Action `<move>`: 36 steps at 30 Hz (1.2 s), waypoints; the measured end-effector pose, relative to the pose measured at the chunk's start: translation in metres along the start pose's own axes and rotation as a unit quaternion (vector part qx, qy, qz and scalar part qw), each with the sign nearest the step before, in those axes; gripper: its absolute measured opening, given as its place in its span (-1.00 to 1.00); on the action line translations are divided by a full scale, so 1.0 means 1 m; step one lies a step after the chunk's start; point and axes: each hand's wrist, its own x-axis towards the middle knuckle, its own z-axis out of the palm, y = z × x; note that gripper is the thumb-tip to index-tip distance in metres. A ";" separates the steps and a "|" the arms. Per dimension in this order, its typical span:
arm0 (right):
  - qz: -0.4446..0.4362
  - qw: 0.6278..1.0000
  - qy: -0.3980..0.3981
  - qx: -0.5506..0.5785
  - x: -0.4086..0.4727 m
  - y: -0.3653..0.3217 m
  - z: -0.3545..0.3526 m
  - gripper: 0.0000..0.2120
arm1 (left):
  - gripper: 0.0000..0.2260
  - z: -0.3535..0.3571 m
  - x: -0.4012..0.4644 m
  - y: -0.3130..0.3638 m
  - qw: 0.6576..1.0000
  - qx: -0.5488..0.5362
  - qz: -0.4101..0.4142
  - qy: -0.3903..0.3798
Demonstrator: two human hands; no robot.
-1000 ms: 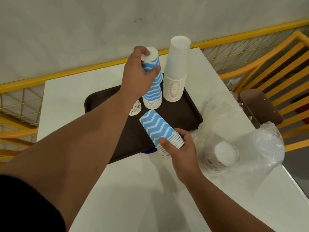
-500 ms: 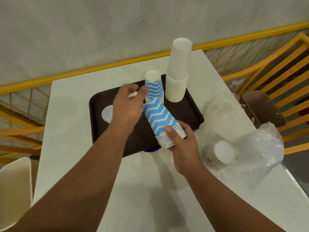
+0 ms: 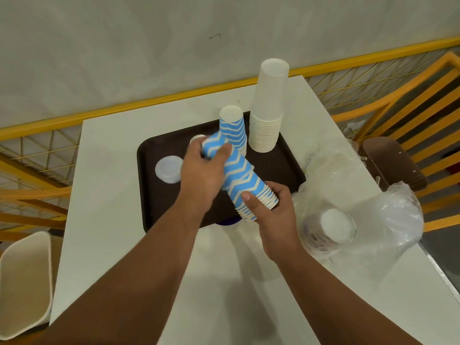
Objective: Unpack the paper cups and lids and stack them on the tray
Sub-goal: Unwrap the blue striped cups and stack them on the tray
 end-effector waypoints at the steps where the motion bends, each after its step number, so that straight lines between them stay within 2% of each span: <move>1: 0.006 1.000 0.004 0.001 0.000 0.001 -0.001 -0.27 | -0.76 -0.001 0.010 0.008 0.998 0.031 0.040 0.025; 3: 0.018 1.000 0.005 0.003 -0.002 0.004 -0.003 -0.26 | -0.72 -0.001 0.033 0.029 0.986 0.083 0.132 0.054; 5: 0.023 1.000 0.001 -0.002 -0.003 0.005 -0.005 -0.27 | -0.70 0.005 0.051 0.051 0.969 0.113 0.215 0.033; 8: 0.026 1.000 -0.005 -0.010 -0.004 0.006 -0.006 -0.28 | -0.66 0.020 0.077 0.060 0.945 0.168 0.280 -0.012; 12: 0.025 1.000 -0.006 -0.005 -0.001 0.008 -0.006 -0.30 | -0.63 0.034 0.098 0.036 0.927 0.245 0.278 -0.062; 16: 0.021 1.000 -0.004 -0.015 0.000 0.009 -0.007 -0.27 | -0.63 0.037 0.100 0.005 0.894 0.366 0.236 -0.103; 20: 0.025 1.000 -0.006 -0.012 -0.001 0.007 -0.007 -0.30 | -0.67 0.032 0.091 0.009 0.902 0.367 0.206 -0.096; 22: 0.023 1.000 -0.008 -0.006 -0.001 0.005 -0.006 -0.31 | -0.67 0.023 0.078 0.019 0.918 0.332 0.204 -0.068; 24: 0.025 0.999 -0.012 0.021 0.000 0.002 -0.005 -0.32 | -0.70 0.010 0.057 0.022 0.952 0.251 0.177 -0.015; 26: 0.032 0.998 -0.021 0.054 0.000 -0.002 -0.002 -0.37 | -0.73 -0.002 0.030 0.014 0.983 0.143 0.106 0.033; 27: 0.034 0.997 -0.027 0.069 0.000 -0.004 0.000 -0.38 | -0.75 -0.005 0.016 0.008 0.995 0.080 0.059 0.031; 29: 0.033 0.995 -0.043 0.081 0.001 -0.005 0.004 -0.37 | -0.74 -0.008 -0.007 -0.003 0.999 -0.033 -0.020 -0.023; 31: 0.036 0.994 -0.061 0.081 -0.001 -0.005 0.007 -0.36 | -0.72 -0.008 -0.021 -0.009 0.991 -0.094 -0.067 -0.070; 34: 0.022 0.997 -0.065 0.045 -0.003 -0.004 0.009 -0.36 | -0.69 -0.009 -0.022 -0.010 0.986 -0.124 -0.102 -0.046; 36: -0.004 0.998 -0.062 -0.002 -0.004 -0.003 0.006 -0.43 | -0.66 -0.009 -0.018 -0.013 0.987 -0.110 -0.118 -0.016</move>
